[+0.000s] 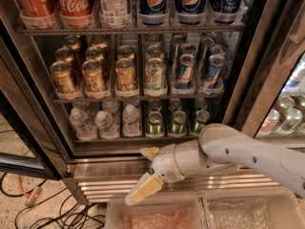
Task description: Pick water bottle from middle shelf of fridge
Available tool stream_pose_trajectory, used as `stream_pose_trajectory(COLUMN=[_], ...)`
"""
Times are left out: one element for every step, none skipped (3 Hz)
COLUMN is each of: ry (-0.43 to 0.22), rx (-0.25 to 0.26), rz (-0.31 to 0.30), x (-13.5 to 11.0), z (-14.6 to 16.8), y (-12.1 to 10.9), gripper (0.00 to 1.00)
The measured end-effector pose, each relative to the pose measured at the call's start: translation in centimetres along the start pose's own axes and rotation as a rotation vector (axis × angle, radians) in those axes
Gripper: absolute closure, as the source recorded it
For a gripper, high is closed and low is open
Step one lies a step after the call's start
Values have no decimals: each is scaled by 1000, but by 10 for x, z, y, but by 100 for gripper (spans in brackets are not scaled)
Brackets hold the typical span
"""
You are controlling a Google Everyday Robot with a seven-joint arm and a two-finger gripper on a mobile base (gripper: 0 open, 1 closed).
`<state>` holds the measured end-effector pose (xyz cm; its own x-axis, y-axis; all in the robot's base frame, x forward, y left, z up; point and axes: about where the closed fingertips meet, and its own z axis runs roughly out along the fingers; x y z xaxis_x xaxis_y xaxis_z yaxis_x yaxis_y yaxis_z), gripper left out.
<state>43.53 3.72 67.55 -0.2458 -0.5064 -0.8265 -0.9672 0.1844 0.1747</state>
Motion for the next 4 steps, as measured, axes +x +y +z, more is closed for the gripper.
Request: stream_pose_trajectory(ry=[53,44,22,-44], rx=[141,207,199,193], rz=[22,36,50,68], x=[-7,-16,-11,-9], z=[5,2,7,33], y=[-12,-24,-20,-27], gripper=[0,0,0,0])
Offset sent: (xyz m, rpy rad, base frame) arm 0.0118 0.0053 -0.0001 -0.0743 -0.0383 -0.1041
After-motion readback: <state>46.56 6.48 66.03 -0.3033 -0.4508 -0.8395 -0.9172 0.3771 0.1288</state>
